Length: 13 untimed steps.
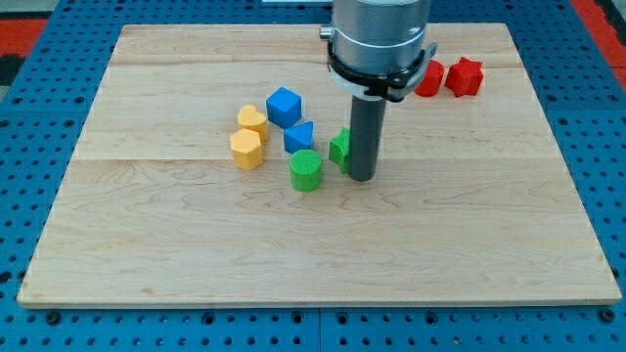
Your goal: Drag the red blocks towards the center of the board
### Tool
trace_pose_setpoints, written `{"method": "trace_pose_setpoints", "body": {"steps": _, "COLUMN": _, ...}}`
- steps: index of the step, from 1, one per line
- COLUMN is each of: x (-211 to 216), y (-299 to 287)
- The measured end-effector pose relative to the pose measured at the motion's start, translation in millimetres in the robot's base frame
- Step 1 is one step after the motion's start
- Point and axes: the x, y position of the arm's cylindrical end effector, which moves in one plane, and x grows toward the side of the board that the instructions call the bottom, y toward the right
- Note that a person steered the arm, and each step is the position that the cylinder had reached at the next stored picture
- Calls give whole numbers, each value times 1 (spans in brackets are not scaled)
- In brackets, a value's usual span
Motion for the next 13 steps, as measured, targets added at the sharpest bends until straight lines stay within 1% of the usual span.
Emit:
{"method": "trace_pose_setpoints", "body": {"steps": 1, "x": 0, "y": 79}}
{"method": "trace_pose_setpoints", "body": {"steps": 3, "x": -68, "y": 184}}
{"method": "trace_pose_setpoints", "body": {"steps": 4, "x": -115, "y": 222}}
{"method": "trace_pose_setpoints", "body": {"steps": 5, "x": -150, "y": 202}}
{"method": "trace_pose_setpoints", "body": {"steps": 6, "x": -171, "y": 152}}
{"method": "trace_pose_setpoints", "body": {"steps": 7, "x": -169, "y": 71}}
{"method": "trace_pose_setpoints", "body": {"steps": 8, "x": -169, "y": 20}}
{"method": "trace_pose_setpoints", "body": {"steps": 9, "x": -158, "y": -12}}
{"method": "trace_pose_setpoints", "body": {"steps": 10, "x": -145, "y": -19}}
{"method": "trace_pose_setpoints", "body": {"steps": 12, "x": -150, "y": 21}}
{"method": "trace_pose_setpoints", "body": {"steps": 13, "x": -141, "y": -4}}
